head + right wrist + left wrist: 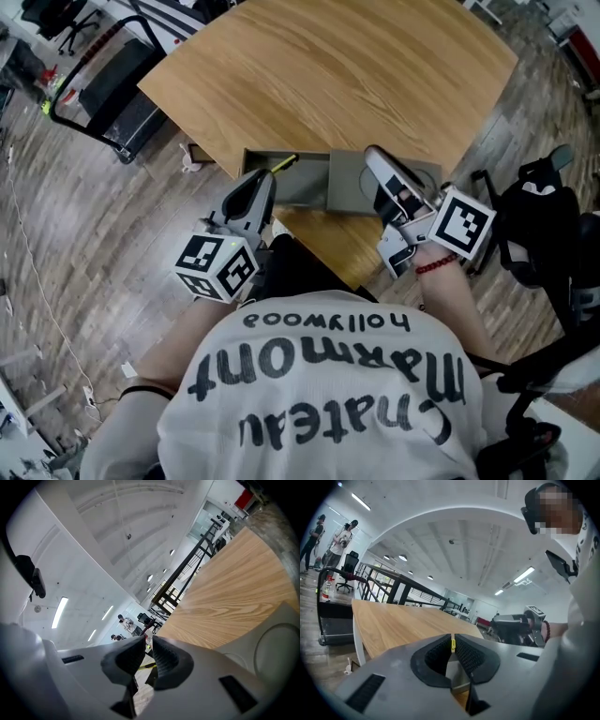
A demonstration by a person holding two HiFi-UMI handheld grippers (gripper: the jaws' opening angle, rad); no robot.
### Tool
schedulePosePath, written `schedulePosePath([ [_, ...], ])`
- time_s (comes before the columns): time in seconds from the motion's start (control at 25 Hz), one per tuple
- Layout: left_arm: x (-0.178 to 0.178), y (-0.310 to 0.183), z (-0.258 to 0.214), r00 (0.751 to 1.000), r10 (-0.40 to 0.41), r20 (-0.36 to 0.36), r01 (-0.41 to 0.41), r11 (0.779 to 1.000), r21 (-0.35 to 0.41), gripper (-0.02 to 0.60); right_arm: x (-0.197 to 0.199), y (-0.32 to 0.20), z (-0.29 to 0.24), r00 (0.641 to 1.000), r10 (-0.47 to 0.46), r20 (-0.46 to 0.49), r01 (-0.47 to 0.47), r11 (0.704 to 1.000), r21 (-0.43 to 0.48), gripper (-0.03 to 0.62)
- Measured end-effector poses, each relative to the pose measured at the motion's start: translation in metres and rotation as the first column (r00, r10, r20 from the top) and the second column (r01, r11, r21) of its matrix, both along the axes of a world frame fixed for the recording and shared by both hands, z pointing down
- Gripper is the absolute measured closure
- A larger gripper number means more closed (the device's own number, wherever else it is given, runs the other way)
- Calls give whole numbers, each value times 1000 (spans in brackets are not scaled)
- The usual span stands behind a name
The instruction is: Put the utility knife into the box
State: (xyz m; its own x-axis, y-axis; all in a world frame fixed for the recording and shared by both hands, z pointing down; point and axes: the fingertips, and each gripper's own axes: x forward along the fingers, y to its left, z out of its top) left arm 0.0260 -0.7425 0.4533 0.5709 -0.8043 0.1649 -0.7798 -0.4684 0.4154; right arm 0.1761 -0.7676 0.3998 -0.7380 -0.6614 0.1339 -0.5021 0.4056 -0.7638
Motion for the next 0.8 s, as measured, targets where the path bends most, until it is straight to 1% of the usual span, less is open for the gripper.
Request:
schedulePosePath([
  [0.16, 0, -4, 26, 997, -20, 77, 27, 996, -87, 557, -3, -1, 7, 1000, -6, -8, 6, 1000, -14, 545],
  [0.24, -1, -7, 36, 993, -24, 114, 37, 992, -117, 557, -5, -2, 8, 1000, -13, -4, 13, 1000, -17, 545],
  [0.36, -1, -8, 44, 985, -14, 172, 35, 992, -122, 557, -7, -2, 9, 1000, -19, -8, 19, 1000, -20, 545],
  [0.48, 3, -5, 53, 969, 13, 245, 14, 994, -109, 557, -8, -2, 11, 1000, -17, -11, 16, 1000, -23, 545],
  [0.56, 5, -4, 61, 959, 35, 280, -3, 993, -115, 557, -10, -2, 11, 1000, -21, -10, 20, 1000, -23, 545],
  [0.68, 7, -2, 74, 946, 75, 315, -30, 989, -145, 557, -13, -1, 12, 1000, -25, -15, 24, 999, -26, 545],
  [0.8, 12, 0, 81, 940, 109, 324, -60, 986, -156, 557, -12, -1, 14, 1000, -23, -15, 22, 999, -29, 545],
])
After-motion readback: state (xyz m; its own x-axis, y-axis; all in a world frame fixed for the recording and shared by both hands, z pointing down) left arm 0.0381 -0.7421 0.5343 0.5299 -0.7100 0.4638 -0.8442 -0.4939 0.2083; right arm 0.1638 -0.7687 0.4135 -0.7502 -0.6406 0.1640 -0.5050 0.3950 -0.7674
